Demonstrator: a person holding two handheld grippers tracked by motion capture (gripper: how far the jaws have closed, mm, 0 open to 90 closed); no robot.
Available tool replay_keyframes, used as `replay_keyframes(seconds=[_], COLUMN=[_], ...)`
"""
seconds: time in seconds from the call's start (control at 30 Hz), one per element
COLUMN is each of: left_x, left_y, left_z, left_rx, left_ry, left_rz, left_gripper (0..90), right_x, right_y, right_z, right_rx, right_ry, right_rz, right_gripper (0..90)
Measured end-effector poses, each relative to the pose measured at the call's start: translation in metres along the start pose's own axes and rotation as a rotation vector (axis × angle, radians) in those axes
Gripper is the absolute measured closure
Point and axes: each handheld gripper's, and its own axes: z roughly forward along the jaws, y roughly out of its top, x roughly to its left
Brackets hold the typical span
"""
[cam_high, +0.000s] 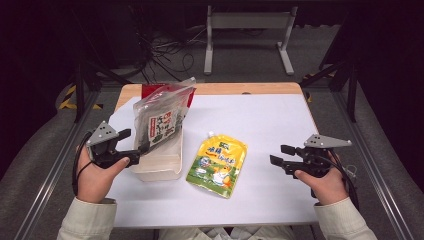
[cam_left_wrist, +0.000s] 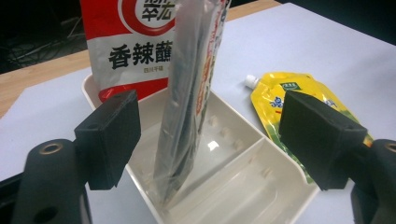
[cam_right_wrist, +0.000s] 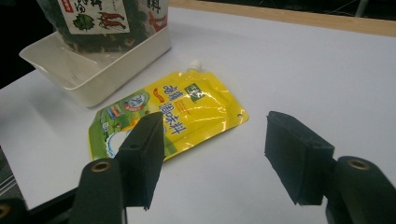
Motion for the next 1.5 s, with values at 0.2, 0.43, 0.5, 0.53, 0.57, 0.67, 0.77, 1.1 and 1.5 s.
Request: replay_keyframes(seconds=[0.2, 0.43, 0.5, 0.53, 0.57, 0.67, 0.77, 1.1, 1.5], left_x=[0.000, -0.003, -0.001, 0.000, 0.001, 0.001, 0.001, -0.004, -0.003], left_y=[-0.002, -0.005, -0.007, -0.008, -0.009, -0.012, -0.016, -0.023, -0.024], left_z=[-0.006, -0.011, -0.013, -0.014, -0.014, -0.017, -0.020, -0.020, -0.023], left_rx=[0.017, 0.048, 0.049, 0.054, 0.054, 0.067, 0.069, 0.097, 0.090], left_ry=[-0.003, -0.009, -0.002, -0.002, 0.002, 0.007, 0.015, 0.006, 0.003], left_rz=[-0.006, 0.003, -0.009, -0.011, -0.012, -0.018, -0.020, -0.015, -0.023], left_gripper=[18.3, 16.0, 16.1, 16.0, 15.8, 15.5, 15.2, 13.9, 13.9], right_x=[-0.001, -0.002, -0.001, -0.001, -0.001, -0.001, -0.001, -0.004, -0.012], right_y=[0.000, 0.000, 0.001, 0.002, 0.002, 0.003, 0.005, 0.010, 0.008], right_z=[0.001, 0.012, 0.016, 0.019, 0.022, 0.029, 0.038, 0.073, 0.108], right_rx=[-0.005, 0.011, 0.019, 0.030, 0.038, 0.053, 0.079, 0.132, 0.169], right_ry=[0.007, 0.020, 0.022, 0.022, 0.024, 0.034, 0.028, 0.027, 0.015], right_rz=[-0.011, -0.040, -0.019, -0.018, -0.022, -0.018, -0.010, 0.019, 0.070], right_gripper=[36.8, 29.7, 28.6, 28.5, 28.5, 27.7, 25.4, 19.9, 17.8])
